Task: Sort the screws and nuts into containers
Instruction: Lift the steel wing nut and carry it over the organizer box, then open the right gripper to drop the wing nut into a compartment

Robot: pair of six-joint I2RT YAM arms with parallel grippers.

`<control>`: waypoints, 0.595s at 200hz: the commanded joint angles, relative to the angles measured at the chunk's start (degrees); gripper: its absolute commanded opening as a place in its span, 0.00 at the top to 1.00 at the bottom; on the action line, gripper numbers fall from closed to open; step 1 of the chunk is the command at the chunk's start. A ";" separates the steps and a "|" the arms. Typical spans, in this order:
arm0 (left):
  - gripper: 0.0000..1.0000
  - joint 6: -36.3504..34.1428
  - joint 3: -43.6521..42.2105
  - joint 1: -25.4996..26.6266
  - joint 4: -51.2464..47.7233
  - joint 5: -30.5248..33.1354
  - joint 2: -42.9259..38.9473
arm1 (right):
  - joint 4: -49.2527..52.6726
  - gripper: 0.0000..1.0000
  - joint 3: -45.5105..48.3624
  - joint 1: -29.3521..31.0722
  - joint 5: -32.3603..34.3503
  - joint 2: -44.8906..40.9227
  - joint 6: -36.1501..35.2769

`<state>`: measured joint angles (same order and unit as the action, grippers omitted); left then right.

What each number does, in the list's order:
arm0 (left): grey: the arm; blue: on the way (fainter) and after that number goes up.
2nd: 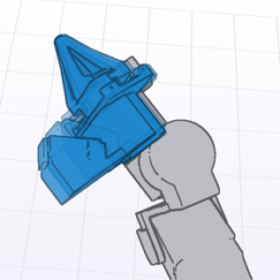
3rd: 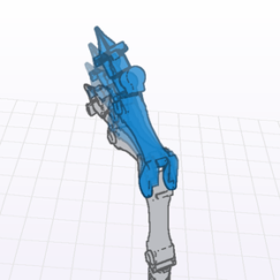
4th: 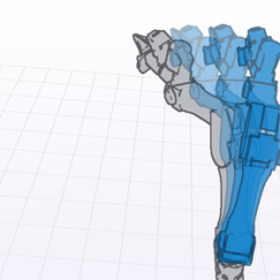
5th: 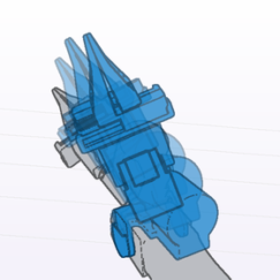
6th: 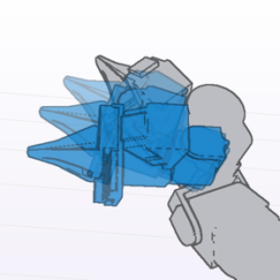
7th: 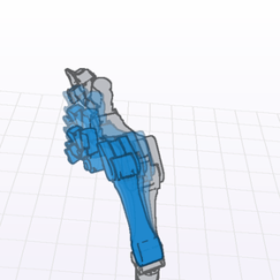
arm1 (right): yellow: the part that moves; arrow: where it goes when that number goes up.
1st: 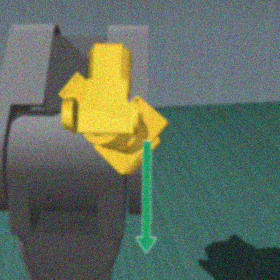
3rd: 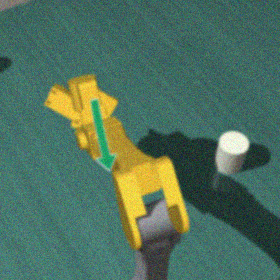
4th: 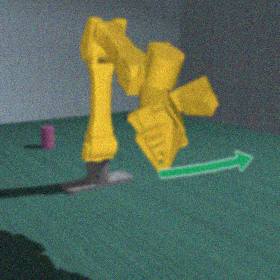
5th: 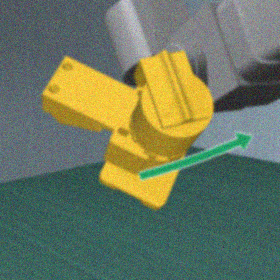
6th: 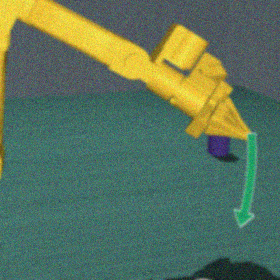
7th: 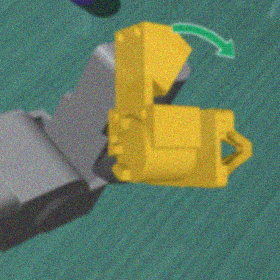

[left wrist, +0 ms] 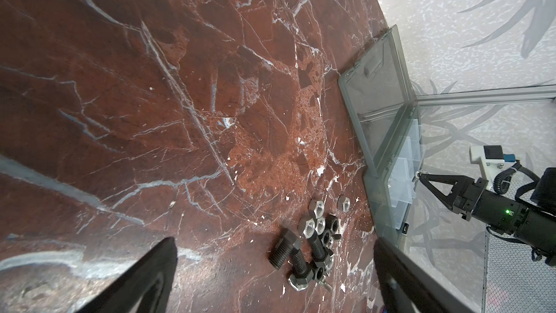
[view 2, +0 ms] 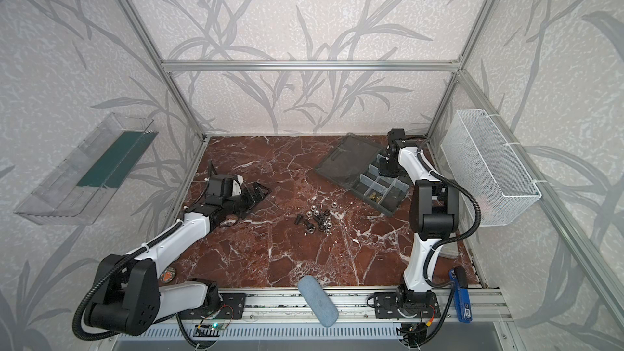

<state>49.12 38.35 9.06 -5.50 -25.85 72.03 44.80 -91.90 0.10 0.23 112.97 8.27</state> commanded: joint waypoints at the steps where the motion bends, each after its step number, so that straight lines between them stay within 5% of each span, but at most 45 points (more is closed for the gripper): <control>1: 0.00 -0.26 -0.20 0.17 -0.34 0.27 -1.47 | 0.58 1.00 -1.65 -0.04 1.01 1.66 -0.60; 32: 0.01 -0.26 -0.20 0.15 -0.39 0.32 -1.21 | 0.13 0.99 -0.61 -0.10 0.74 1.76 -0.49; 80: 0.00 -0.26 -0.20 0.17 -0.07 0.09 -0.93 | 0.67 0.61 0.04 -0.10 -1.56 1.01 -0.65; 119: 0.00 -0.05 -0.03 0.17 -0.47 0.09 -1.25 | 1.70 0.52 0.86 -0.05 -6.84 -4.49 -0.41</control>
<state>49.12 38.35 9.06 -5.56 -25.85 71.92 44.88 -91.77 0.10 -2.09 113.95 7.90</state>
